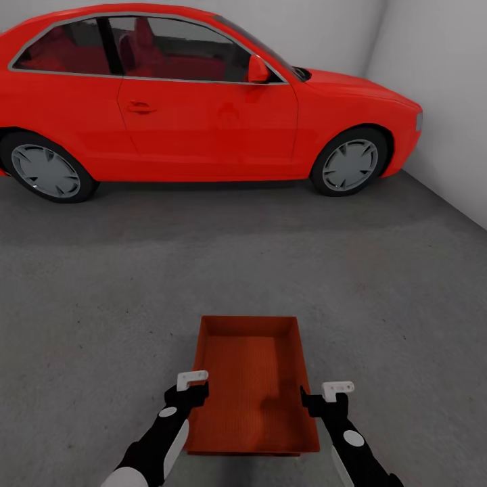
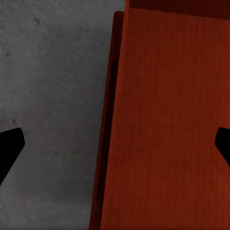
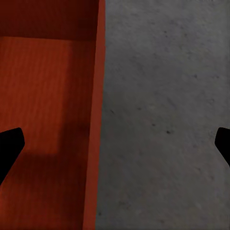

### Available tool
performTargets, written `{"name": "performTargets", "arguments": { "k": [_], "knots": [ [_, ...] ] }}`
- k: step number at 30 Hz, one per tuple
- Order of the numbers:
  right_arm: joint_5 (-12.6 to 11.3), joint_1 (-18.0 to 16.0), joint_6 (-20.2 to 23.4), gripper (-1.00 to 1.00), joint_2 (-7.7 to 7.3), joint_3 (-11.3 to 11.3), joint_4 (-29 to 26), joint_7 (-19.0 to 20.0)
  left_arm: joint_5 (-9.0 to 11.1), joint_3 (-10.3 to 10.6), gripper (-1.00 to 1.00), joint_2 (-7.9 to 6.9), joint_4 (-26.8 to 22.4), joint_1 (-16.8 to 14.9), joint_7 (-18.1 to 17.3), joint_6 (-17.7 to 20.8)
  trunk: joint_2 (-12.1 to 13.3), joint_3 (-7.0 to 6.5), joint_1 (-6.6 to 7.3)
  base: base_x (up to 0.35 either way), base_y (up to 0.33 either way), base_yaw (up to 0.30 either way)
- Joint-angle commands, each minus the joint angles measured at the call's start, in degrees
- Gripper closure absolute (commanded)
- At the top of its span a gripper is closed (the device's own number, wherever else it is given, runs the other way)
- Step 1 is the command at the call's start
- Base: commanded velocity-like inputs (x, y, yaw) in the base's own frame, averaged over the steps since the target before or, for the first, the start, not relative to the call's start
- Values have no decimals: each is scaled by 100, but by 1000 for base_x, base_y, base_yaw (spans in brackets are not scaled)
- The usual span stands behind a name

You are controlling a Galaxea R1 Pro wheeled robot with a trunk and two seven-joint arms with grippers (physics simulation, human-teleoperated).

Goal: Move the two storage containers from the living room to the garage. In the garage, place one container on the floor and stack the other container on top of it (either order is fine).

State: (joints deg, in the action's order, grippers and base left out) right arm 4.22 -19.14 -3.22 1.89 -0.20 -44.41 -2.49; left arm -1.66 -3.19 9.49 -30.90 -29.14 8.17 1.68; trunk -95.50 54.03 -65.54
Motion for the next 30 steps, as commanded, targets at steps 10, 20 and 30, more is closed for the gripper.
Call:
{"name": "performTargets", "arguments": {
  "k": [10,20,30],
  "knots": [
    [44,-2,60,-100,1,-1,-532,-28,-10,-19,-100,5,-70,4,5,28,-2,4,1,0,0,0],
    [45,-2,56,-100,5,2,-734,-32,-10,-6,-100,24,-642,5,3,273,-2,4,1,0,0,0],
    [35,-2,50,-100,5,-6,-753,-32,-17,-31,-100,-17,-759,5,1,288,-2,4,1,-25,0,0]
  ]
}}
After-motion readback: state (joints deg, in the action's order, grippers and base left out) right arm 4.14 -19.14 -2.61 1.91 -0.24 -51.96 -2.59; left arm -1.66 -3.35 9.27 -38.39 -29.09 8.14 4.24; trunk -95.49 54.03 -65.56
